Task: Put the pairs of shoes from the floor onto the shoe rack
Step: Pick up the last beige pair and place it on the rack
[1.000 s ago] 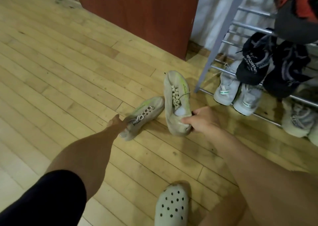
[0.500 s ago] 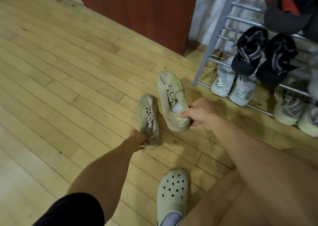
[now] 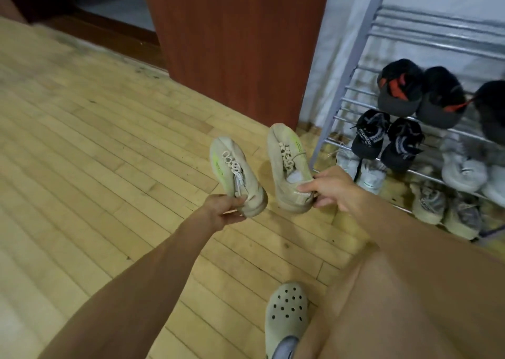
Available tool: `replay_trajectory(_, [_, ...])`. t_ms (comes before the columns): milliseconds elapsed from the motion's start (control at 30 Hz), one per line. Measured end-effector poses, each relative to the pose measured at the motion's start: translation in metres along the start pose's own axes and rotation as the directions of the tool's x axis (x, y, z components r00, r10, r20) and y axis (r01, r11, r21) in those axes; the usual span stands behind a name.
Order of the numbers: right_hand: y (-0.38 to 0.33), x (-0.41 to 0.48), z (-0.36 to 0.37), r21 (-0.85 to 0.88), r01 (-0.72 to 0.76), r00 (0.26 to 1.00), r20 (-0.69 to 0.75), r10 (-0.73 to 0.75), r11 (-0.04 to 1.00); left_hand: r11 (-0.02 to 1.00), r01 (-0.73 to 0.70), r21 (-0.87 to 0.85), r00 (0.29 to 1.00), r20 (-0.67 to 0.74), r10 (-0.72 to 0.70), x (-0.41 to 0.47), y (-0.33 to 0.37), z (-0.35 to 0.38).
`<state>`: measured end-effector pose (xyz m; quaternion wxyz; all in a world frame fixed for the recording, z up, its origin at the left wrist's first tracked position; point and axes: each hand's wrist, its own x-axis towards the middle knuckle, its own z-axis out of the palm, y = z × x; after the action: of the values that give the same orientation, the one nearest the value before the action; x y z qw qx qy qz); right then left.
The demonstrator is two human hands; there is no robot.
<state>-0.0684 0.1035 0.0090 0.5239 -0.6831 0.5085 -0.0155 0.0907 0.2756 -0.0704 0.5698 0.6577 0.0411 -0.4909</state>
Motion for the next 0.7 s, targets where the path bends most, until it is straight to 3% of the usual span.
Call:
replay_trajectory(333, [-0.064,-0.073,-0.077,0.012,0.223,0.958,-0.188,-0.217,0.975,0.935,-0.344,0.083,0.939,0.046,0.341,-0.110,0.117,0.030])
replay_trajectory(533, [-0.086,-0.108,-0.147,0.083,0.339,0.892,-0.344,-0.292,0.937,0.855,-0.516,0.049,0.856,0.045,0.515,-0.153,0.174,0.098])
replay_trajectory(700, [-0.092,-0.116,-0.215,0.188,0.391,0.848,-0.455,-0.273,0.901,0.821,-0.569,0.053,0.819,0.122,0.560,-0.163,0.218,0.173])
